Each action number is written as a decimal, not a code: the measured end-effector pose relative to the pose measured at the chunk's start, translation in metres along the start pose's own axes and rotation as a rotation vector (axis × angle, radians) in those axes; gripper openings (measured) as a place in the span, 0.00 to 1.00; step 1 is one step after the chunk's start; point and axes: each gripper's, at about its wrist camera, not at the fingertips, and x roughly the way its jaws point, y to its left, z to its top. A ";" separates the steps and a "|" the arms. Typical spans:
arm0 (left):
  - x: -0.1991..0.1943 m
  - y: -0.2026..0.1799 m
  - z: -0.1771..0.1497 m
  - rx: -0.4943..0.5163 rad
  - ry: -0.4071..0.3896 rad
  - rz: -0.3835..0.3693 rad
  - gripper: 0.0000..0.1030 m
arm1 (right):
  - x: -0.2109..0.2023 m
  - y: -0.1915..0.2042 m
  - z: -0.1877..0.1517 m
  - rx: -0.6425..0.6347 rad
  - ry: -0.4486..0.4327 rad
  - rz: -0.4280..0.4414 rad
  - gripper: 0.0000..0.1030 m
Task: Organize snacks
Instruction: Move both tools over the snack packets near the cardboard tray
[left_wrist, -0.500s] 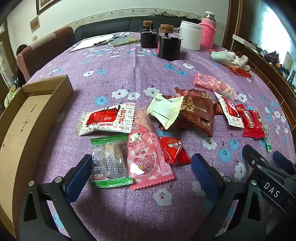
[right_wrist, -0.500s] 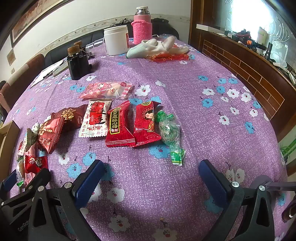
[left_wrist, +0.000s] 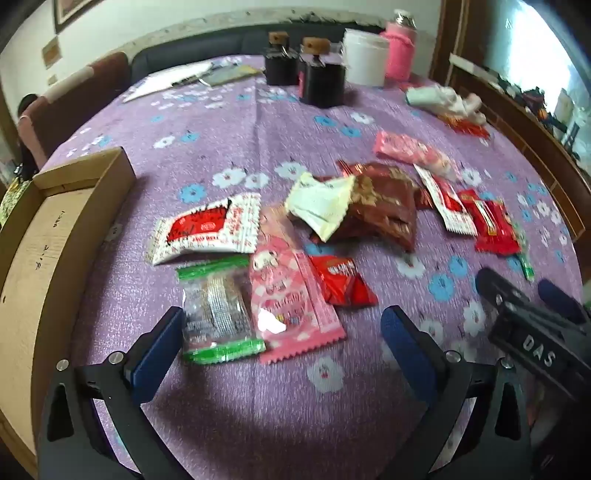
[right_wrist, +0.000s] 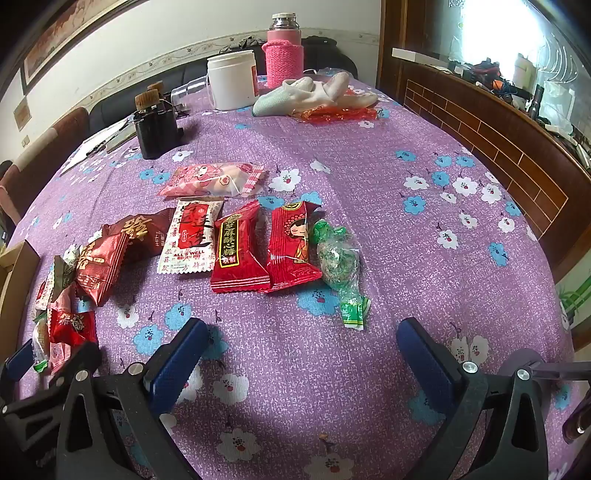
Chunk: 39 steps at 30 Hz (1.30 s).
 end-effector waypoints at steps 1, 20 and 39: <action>0.000 -0.002 -0.002 0.011 0.010 -0.005 1.00 | 0.000 0.000 0.000 0.000 0.000 0.000 1.00; -0.111 0.079 -0.029 -0.064 -0.294 -0.005 1.00 | -0.001 -0.002 0.000 -0.041 0.069 0.022 1.00; -0.119 0.123 -0.054 -0.195 -0.294 -0.061 1.00 | -0.076 0.042 -0.009 -0.181 -0.122 0.255 0.94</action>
